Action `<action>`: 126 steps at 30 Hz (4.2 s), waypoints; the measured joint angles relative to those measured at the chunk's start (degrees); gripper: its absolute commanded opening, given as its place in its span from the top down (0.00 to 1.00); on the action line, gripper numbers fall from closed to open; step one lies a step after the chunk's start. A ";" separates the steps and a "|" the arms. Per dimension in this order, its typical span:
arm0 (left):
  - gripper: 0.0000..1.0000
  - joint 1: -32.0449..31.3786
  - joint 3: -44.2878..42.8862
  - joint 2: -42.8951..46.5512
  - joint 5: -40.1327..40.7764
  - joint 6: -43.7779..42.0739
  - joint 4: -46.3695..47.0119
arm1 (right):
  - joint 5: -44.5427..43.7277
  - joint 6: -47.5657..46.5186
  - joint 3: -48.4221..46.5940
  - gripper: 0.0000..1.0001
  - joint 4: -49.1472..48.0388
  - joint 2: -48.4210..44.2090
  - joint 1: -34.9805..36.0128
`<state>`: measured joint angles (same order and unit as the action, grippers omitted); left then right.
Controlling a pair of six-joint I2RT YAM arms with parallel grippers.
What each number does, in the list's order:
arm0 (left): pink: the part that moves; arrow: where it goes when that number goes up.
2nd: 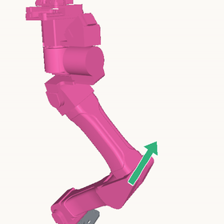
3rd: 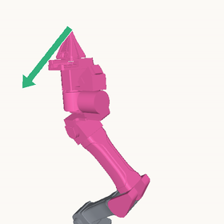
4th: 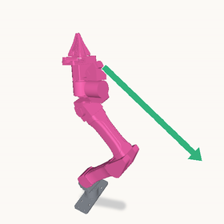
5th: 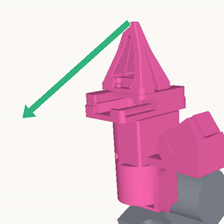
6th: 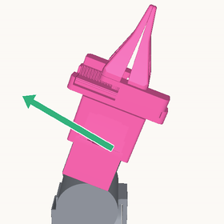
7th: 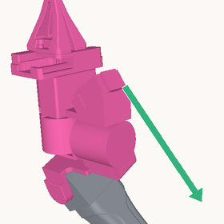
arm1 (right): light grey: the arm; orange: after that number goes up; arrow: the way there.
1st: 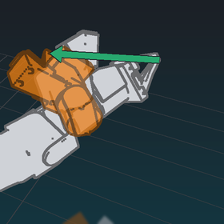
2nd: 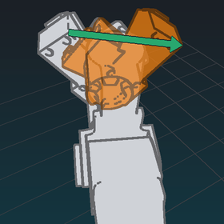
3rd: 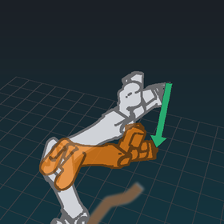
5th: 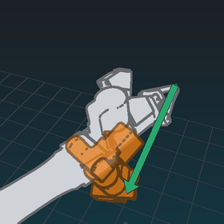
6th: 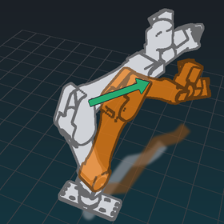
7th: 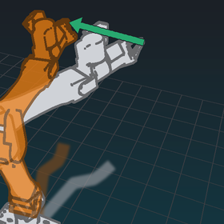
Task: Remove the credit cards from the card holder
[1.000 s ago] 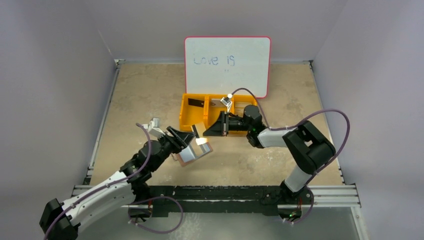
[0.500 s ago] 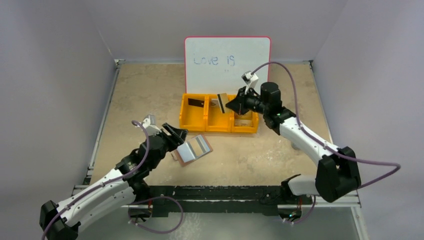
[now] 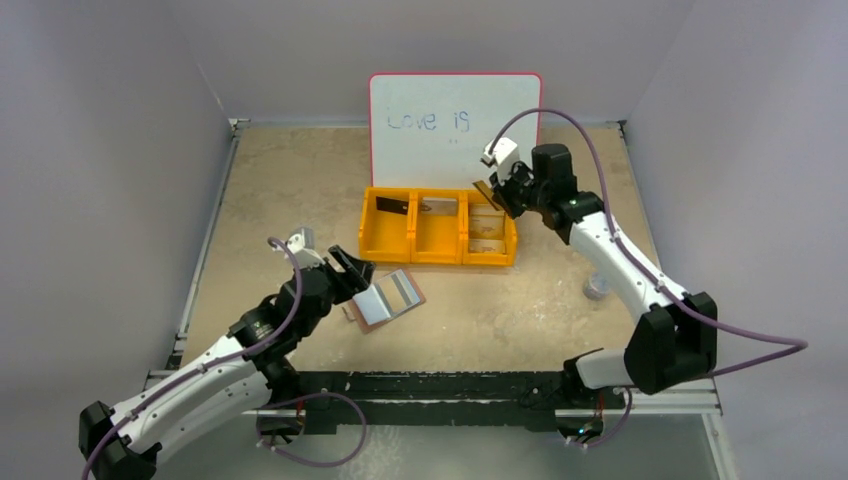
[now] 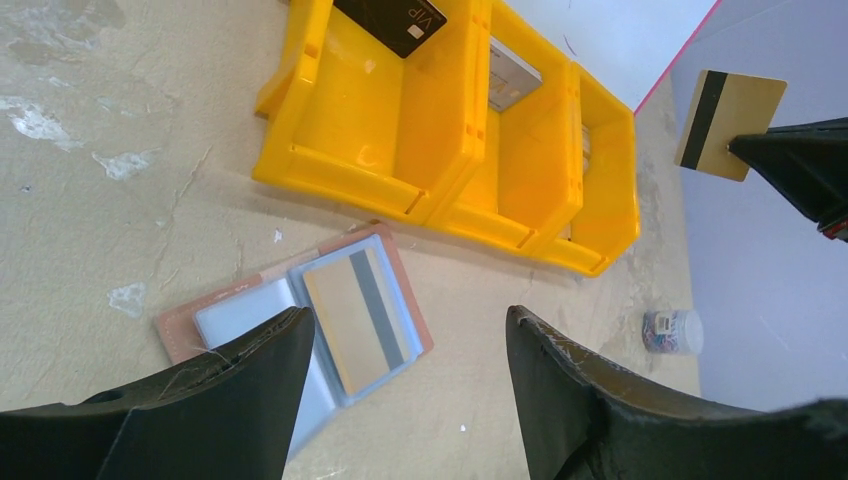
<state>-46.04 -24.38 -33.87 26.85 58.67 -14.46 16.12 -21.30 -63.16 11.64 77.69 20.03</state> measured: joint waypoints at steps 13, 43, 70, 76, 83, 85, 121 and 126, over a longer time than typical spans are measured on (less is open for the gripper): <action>0.26 0.00 -1.62 0.37 0.00 -1.53 -3.06 | 4.57 -17.84 -7.37 1.00 17.99 8.48 -4.85; 0.25 0.00 -5.03 2.12 1.66 -2.82 -7.39 | 6.29 -28.98 -22.60 0.93 28.85 32.68 -4.70; 0.25 0.00 -5.40 1.79 2.19 -2.73 -7.89 | -3.74 -24.13 -24.15 0.66 19.85 30.32 -3.21; 0.25 0.00 -5.40 -0.11 3.13 -1.62 -7.48 | -4.52 -7.72 -10.56 0.55 2.32 10.73 -1.77; 0.25 0.00 -5.40 -5.84 4.44 0.81 -7.52 | 2.29 21.35 0.55 0.58 -14.05 -2.14 -1.70; 0.25 0.00 -5.46 -7.23 4.55 1.68 -7.52 | 3.78 27.98 2.62 0.57 -14.73 -1.53 -1.70; 0.22 -0.09 -6.56 -18.93 8.57 8.63 -14.97 | -12.22 56.54 10.51 0.57 -22.53 20.46 33.29; 0.24 -0.09 -1.68 -17.29 7.82 10.03 -14.58 | -14.51 56.50 9.90 0.55 -21.40 21.05 34.16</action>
<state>-46.13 -26.06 -51.16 34.68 68.71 -29.04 1.61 35.20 -53.25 -9.76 98.74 54.19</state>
